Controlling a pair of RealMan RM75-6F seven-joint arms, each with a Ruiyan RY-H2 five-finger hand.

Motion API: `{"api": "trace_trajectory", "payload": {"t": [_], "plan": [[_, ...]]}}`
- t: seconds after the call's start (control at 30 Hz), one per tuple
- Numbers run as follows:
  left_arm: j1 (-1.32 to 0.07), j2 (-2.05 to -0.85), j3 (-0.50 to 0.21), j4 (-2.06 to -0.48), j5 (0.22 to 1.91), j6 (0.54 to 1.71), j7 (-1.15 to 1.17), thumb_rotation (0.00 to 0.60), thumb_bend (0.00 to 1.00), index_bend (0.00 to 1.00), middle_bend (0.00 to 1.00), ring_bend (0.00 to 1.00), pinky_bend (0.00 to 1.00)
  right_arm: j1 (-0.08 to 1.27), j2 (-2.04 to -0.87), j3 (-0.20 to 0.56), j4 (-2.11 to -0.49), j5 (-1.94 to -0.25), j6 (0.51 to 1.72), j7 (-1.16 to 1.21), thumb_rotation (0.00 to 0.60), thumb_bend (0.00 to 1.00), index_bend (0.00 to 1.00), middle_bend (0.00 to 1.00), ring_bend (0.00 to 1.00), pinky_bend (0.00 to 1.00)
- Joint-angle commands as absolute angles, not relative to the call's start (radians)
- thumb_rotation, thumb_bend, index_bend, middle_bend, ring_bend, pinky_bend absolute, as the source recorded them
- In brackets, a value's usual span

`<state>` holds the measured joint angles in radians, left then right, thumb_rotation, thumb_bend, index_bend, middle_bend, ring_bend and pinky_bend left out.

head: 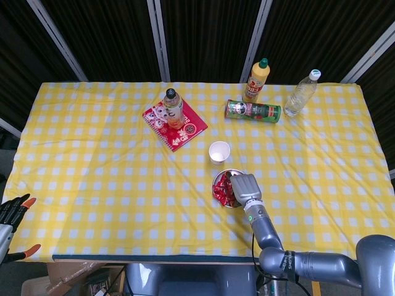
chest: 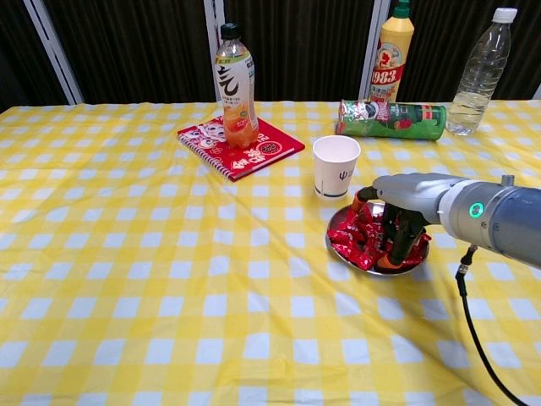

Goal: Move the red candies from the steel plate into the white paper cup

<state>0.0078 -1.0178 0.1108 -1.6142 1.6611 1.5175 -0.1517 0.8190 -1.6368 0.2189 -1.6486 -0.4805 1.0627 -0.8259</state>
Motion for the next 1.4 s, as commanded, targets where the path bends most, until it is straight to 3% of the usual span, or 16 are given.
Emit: {"api": "trace_trajectory", "payload": {"t": [0.03, 0.17, 0.3, 0.4, 0.8, 1.4], "plan": [[0.007, -1.017, 0.111, -1.615, 1.660, 1.516, -0.151, 0.600, 0.07, 0.00, 0.00, 0.00, 0.00, 0.826, -1.645, 0.219, -1.634, -0.470, 1.058, -0.818, 0.600, 0.29, 0.23, 0.76, 0.84, 1.00], [0.007, -1.017, 0.111, -1.614, 1.660, 1.515, -0.153, 0.600, 0.07, 0.00, 0.00, 0.00, 0.00, 0.828, -1.661, 0.219, -1.601, -0.472, 1.048, -0.790, 0.600, 0.32, 0.44, 0.76, 0.84, 1.00], [0.006, -1.016, 0.111, -1.615, 1.661, 1.515, -0.154, 0.600, 0.07, 0.00, 0.00, 0.00, 0.00, 0.821, -1.681, 0.218, -1.559, -0.496, 1.032, -0.738, 0.600, 0.46, 0.61, 0.76, 0.84, 1.00], [0.006, -1.016, 0.112, -1.617, 1.660, 1.513, -0.153, 0.600, 0.07, 0.00, 0.00, 0.00, 0.00, 0.812, -1.693, 0.217, -1.532, -0.527, 1.022, -0.693, 0.600, 0.56, 0.68, 0.78, 0.84, 1.00], [0.006, -1.015, 0.112, -1.615, 1.662, 1.516, -0.158, 0.600, 0.07, 0.00, 0.00, 0.00, 0.00, 0.783, -1.702, 0.211, -1.505, -0.641, 1.015, -0.577, 0.600, 0.62, 0.72, 0.79, 0.85, 1.00], [0.005, -1.014, 0.113, -1.615, 1.662, 1.514, -0.165, 0.600, 0.07, 0.00, 0.00, 0.00, 0.00, 0.805, -1.549, 0.299, -1.722, -0.613, 1.107, -0.625, 0.600, 0.63, 0.72, 0.79, 0.85, 1.00]]}}
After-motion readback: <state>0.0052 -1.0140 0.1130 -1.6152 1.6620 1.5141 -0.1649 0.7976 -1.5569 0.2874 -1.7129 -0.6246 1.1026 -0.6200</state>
